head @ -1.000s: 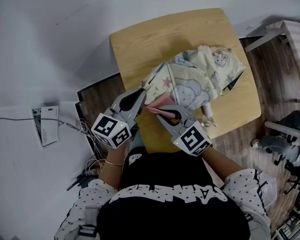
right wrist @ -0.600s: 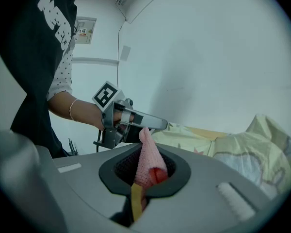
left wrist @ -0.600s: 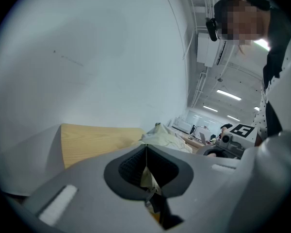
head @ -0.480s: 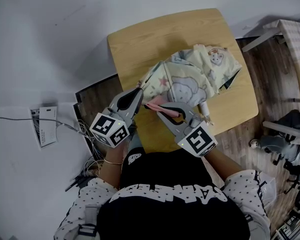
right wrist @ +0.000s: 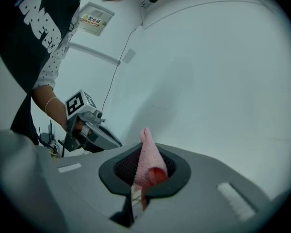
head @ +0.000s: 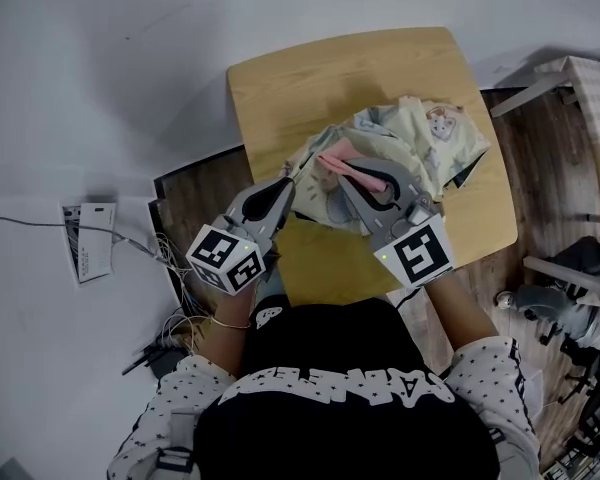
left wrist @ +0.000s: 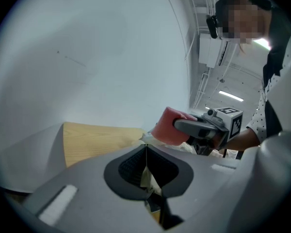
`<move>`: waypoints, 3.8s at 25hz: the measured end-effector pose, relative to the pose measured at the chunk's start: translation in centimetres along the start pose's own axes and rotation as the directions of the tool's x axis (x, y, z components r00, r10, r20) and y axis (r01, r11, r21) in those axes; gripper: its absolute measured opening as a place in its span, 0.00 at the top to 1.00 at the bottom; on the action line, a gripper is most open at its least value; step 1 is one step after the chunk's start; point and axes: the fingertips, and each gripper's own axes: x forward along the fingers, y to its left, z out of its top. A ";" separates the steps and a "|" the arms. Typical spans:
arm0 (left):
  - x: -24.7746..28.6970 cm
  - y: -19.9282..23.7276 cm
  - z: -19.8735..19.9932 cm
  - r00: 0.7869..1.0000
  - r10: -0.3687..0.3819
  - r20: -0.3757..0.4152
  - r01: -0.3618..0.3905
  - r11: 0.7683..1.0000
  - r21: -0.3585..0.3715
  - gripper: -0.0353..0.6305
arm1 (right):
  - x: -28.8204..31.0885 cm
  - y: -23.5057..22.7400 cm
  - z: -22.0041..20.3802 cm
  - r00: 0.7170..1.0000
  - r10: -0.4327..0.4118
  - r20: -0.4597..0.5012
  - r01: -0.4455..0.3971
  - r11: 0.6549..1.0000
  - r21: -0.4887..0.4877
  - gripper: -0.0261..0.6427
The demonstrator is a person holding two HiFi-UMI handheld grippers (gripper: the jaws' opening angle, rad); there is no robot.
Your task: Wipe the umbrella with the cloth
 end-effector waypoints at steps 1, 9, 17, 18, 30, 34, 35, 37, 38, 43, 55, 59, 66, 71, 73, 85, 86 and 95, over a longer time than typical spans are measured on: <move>0.0 0.0 0.0 1.000 0.001 0.000 -0.001 1.000 -0.001 0.94 | 0.2 -0.3 0.1 1.000 -0.003 -0.003 0.003 0.999 -0.031 0.91; -0.2 0.0 -0.1 1.000 0.006 -0.001 -0.006 1.000 -0.009 0.94 | 1.7 -0.9 -2.6 0.988 0.012 -0.153 -0.058 0.952 -0.301 0.91; -0.2 0.3 0.1 1.000 0.010 -0.002 -0.010 1.000 -0.002 0.94 | 1.4 0.4 -5.4 0.973 0.052 -0.227 -0.119 0.948 -0.294 0.91; -0.2 0.3 0.1 1.000 0.010 -0.003 -0.010 1.000 0.000 0.94 | 1.3 0.5 -5.6 0.972 0.054 -0.227 -0.119 0.952 -0.282 0.91; -0.1 0.4 0.0 1.000 0.016 -0.012 -0.016 1.000 0.014 0.94 | -0.2 2.3 -7.5 0.964 0.084 -0.253 -0.141 0.966 -0.218 0.91; -0.1 0.2 0.0 1.000 0.015 -0.015 -0.014 1.000 0.020 0.94 | -0.9 3.0 -8.0 0.960 0.094 -0.264 -0.151 0.967 -0.206 0.91; -0.1 0.2 0.0 1.000 0.014 -0.015 -0.014 1.000 0.021 0.94 | -1.0 3.2 -8.2 0.959 0.097 -0.267 -0.154 0.967 -0.203 0.91; -0.1 0.2 0.0 1.000 0.014 -0.015 -0.013 1.000 0.023 0.94 | -1.3 3.5 -8.6 0.956 0.102 -0.274 -0.160 0.967 -0.197 0.91; -0.1 0.1 0.0 1.000 0.013 -0.013 -0.013 1.000 0.024 0.94 | -1.5 3.7 -8.7 0.955 0.104 -0.277 -0.162 0.968 -0.194 0.91; 0.0 -0.1 0.1 1.000 0.011 -0.004 -0.011 1.000 0.017 0.94 | -2.3 4.5 -9.3 0.950 0.114 -0.289 -0.170 0.969 -0.177 0.91; 0.1 -0.2 -0.1 1.000 0.020 -0.002 -0.020 1.000 0.017 0.94 | -4.5 7.0 -11.1 0.934 0.160 -0.320 -0.209 0.970 -0.126 0.91; 0.3 -0.4 -0.2 1.000 0.025 -0.002 -0.025 1.000 0.019 0.94 | -5.2 7.7 -11.5 0.930 0.170 -0.325 -0.216 0.970 -0.111 0.91; 0.4 -0.7 -0.3 0.999 0.041 0.000 -0.041 0.999 0.023 0.94 | -6.5 9.0 -12.0 0.920 0.210 -0.332 -0.253 0.963 -0.089 0.91; 0.5 -0.8 -0.4 0.998 0.057 0.004 -0.057 0.998 0.022 0.94 | -7.3 9.3 -10.8 0.918 0.245 -0.311 -0.290 0.951 -0.107 0.91; 0.5 -0.8 -0.4 0.998 0.065 0.008 -0.065 0.998 0.020 0.94 | -7.5 9.2 -9.8 0.924 0.250 -0.291 -0.297 0.946 -0.128 0.91; 0.4 -1.0 -0.8 0.993 0.119 0.019 -0.119 0.993 -0.003 0.94 | -6.1 2.0 -1.8 0.984 0.131 -0.120 -0.166 0.919 -0.357 0.91; 0.4 -1.1 -0.8 0.992 0.125 0.021 -0.125 0.992 -0.007 0.94 | -5.8 1.4 -1.7 0.985 0.124 -0.123 -0.162 0.907 -0.389 0.91; 0.5 -1.5 -1.0 0.988 0.154 0.022 -0.154 0.988 -0.023 0.94 | -3.1 0.1 -2.8 0.973 0.137 -0.186 -0.222 0.774 -0.593 0.91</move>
